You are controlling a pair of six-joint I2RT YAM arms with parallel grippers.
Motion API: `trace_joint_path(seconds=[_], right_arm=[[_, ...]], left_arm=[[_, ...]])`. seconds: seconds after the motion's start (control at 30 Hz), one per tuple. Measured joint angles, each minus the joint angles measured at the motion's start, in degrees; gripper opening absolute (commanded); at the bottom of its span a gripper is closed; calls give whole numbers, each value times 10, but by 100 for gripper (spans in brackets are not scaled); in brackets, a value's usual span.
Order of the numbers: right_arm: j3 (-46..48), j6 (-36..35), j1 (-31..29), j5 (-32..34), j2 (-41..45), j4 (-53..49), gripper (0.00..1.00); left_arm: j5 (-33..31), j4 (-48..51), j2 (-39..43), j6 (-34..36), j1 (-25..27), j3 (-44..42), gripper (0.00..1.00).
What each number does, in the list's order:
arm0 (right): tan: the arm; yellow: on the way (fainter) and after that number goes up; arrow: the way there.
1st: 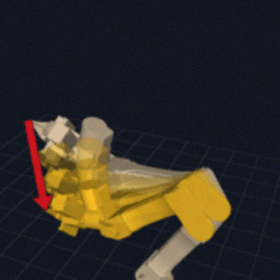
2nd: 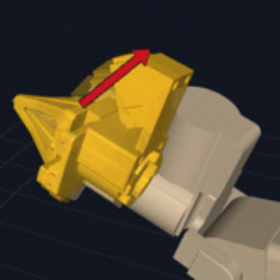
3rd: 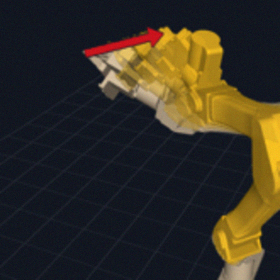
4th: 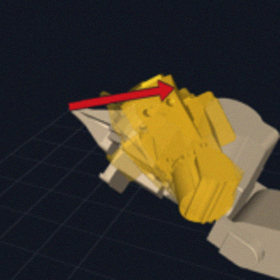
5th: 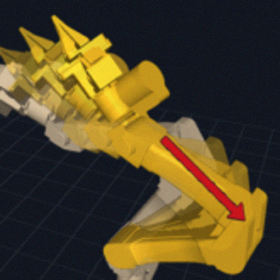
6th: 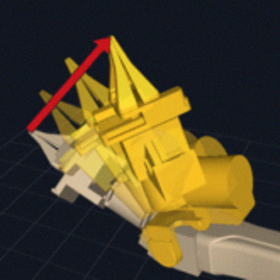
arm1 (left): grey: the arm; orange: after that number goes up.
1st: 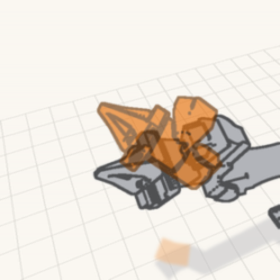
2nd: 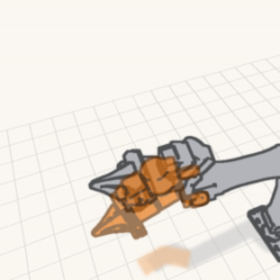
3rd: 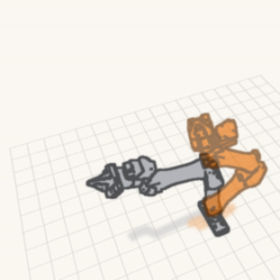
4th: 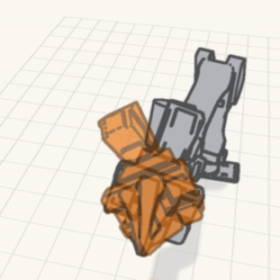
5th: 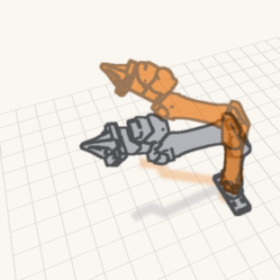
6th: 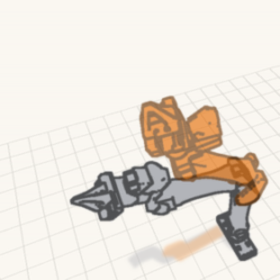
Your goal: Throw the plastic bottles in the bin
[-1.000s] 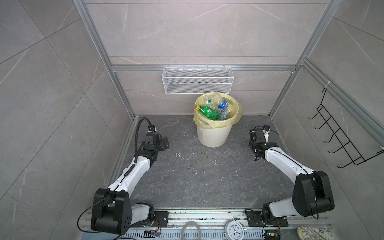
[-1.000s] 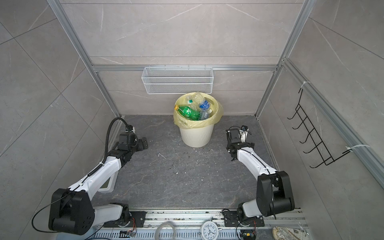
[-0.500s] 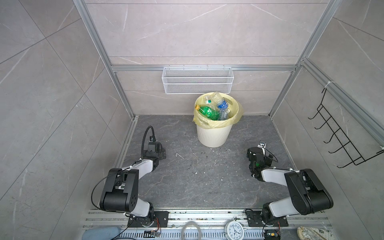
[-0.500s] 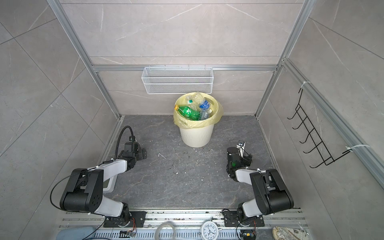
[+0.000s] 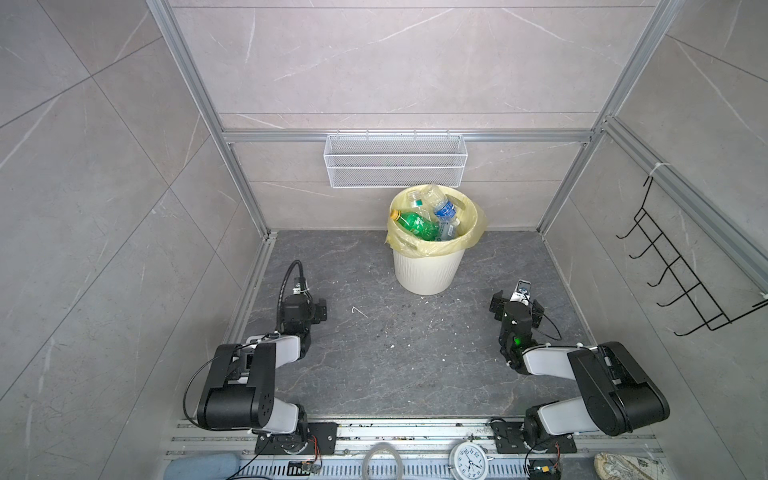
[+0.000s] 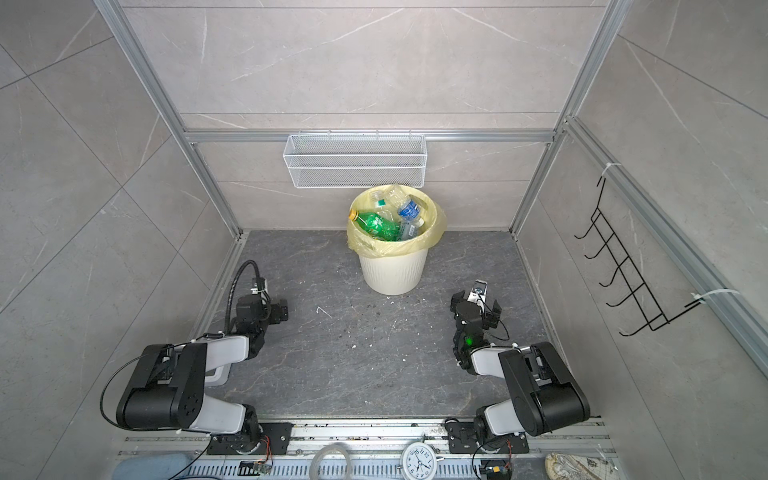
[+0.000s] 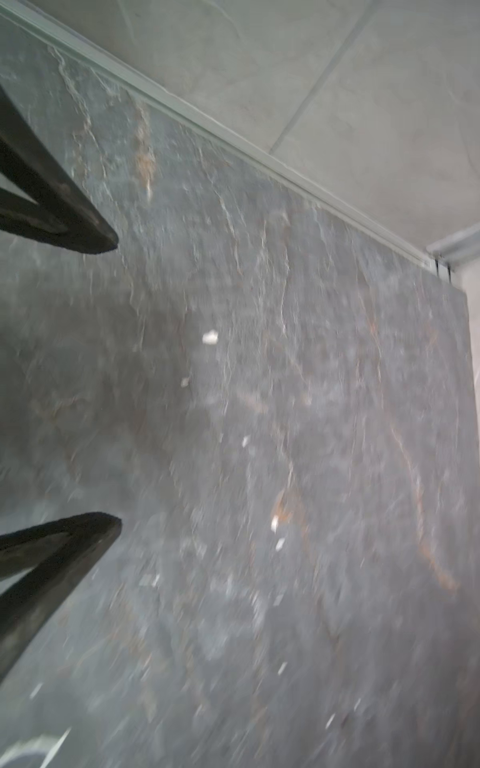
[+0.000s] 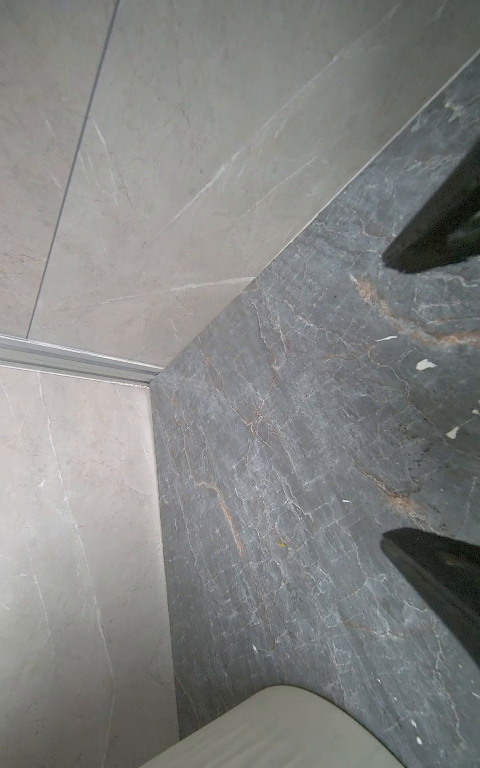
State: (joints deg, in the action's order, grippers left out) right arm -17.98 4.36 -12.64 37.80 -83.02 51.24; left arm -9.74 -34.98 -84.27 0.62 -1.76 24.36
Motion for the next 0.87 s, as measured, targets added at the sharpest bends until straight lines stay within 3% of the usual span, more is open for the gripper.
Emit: trace_joint_path(seconds=[0.1,0.2,0.33,0.87], right_arm=[[-4,-6,9,-45,-3,-1,99],[2,0,64,-128,-26,44,99],[1,5,90,-173,-38,32,100],[0,5,80,-207,-38,25,100]], left_arm=[[33,-63,-10,-3,-21,-28,100],[50,-69,-19,-5,-19,-37,100],[59,-82,-21,-7,-17,-37,100],[59,-93,-21,-7,-17,-37,100]])
